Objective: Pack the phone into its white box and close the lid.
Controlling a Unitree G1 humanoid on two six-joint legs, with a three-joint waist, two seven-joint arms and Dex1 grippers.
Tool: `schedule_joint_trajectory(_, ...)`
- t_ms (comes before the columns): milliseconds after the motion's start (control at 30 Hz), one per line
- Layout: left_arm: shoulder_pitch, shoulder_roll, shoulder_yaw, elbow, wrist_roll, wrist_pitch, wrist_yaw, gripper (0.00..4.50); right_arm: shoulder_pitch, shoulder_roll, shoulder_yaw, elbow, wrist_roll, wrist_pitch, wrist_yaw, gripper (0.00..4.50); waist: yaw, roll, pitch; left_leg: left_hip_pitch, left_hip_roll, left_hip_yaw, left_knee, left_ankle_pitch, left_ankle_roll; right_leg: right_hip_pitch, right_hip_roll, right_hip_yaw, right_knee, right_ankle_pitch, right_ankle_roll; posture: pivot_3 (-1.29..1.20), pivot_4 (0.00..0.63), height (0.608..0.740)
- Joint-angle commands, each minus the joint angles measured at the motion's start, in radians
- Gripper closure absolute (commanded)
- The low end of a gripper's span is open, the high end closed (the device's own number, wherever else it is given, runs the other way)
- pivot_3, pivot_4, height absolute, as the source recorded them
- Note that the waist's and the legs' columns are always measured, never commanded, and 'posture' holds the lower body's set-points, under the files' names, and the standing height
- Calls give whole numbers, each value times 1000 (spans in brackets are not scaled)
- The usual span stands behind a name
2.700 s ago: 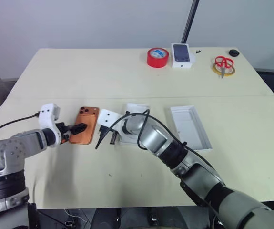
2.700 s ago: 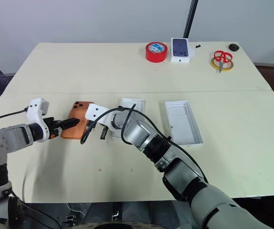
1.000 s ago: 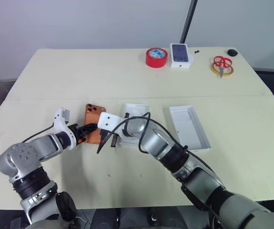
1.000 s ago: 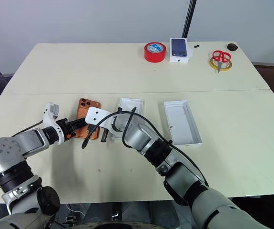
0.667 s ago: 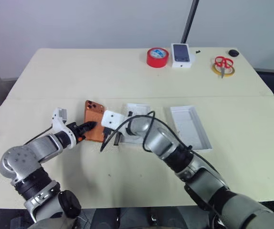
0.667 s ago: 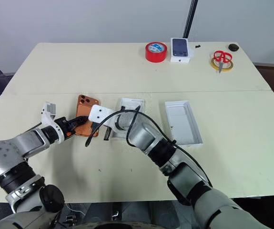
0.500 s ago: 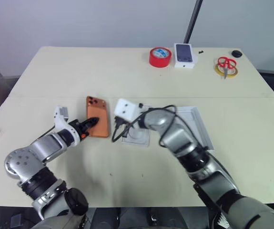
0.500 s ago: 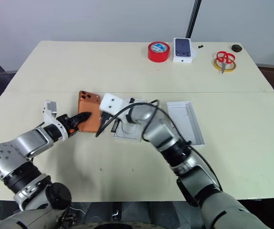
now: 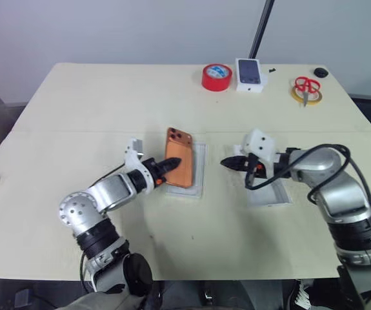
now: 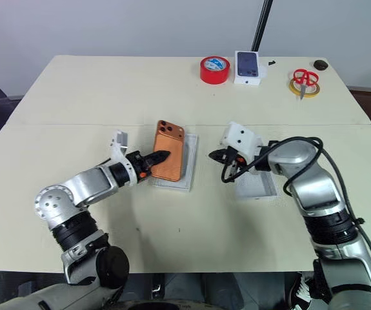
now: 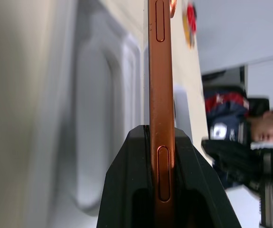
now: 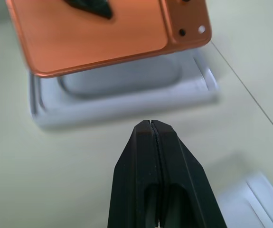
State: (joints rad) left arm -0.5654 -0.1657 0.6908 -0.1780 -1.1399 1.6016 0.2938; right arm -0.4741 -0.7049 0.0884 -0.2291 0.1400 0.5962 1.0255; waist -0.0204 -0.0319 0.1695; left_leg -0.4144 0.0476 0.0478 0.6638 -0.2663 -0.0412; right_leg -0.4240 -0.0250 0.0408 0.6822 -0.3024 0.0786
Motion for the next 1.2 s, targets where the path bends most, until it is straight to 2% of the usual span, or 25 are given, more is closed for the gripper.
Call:
schedule_joint_trajectory(33, -14, -1, -28, 10, -5, -31, 2, 4489, -5, -9, -30, -7, 16, -25, -26, 4500, 2, 0, 0, 0, 0, 0, 0, 0, 0, 0, 0, 0, 0, 0, 0, 0, 150, 725)
schedule_joint_trajectory(200, -16, 17, -49, 44, 7, -43, -1, 4489, -9, -3, -17, 4, 16, -36, -52, 4500, 9, 0, 0, -1, -1, 0, 1, 0, -1, 0, 0, 0, 0, 0, 0, 0, 150, 725)
schedule_joint_trajectory(233, -16, 21, -54, 47, 7, -47, -7, 3739, -9, -2, -11, 6, 15, -40, -56, 4500, 9, 0, 0, -1, -1, 0, 1, 0, -1, 0, -1, 0, 0, 0, 0, 0, 150, 725)
schedule_joint_trajectory(300, -13, 32, -67, 51, 6, -53, -19, 3193, -11, 0, 0, 14, 8, -49, -62, 4500, 9, 0, 0, -1, -1, 0, 1, 1, -1, 0, -1, 0, 0, 0, 0, 0, 150, 725)
schedule_joint_trajectory(500, 20, 57, -82, 31, -17, -63, -37, 246, -15, 1, 18, 23, 4, -63, -76, 4500, 9, 0, 0, -1, -1, 0, 1, 2, -3, 0, 0, 0, 0, 0, 0, 0, 150, 725)
schedule_joint_trajectory(533, 23, 64, -87, 24, -26, -66, -39, 113, -15, 0, 20, 23, 4, -64, -76, 4500, 8, 0, 0, 0, -1, 0, 1, 2, -3, 1, -1, 0, 0, 0, 0, 0, 150, 725)
schedule_joint_trajectory(667, 21, 115, -129, 1, -32, -76, -55, 113, -20, 3, 32, 26, 3, -67, -80, 4500, 4, 0, 0, 0, 0, 0, 1, 2, -3, 1, 0, 0, 0, 0, 0, 0, 150, 725)
schedule_joint_trajectory(933, -8, 178, -302, 1, 52, -115, -106, 113, -30, 11, 53, 31, 0, -71, -86, 4500, 11, 0, 0, 0, -1, 0, 1, 2, -3, 1, -1, 0, 0, 0, 0, 0, 150, 725)
schedule_joint_trajectory(1200, -6, 263, -328, -24, 74, -132, -162, 113, -19, 9, 58, 12, 3, -63, -96, 4500, 4, 0, 0, 0, 0, 0, 1, 2, -3, 1, 0, 0, 0, 0, 0, 0, 150, 725)
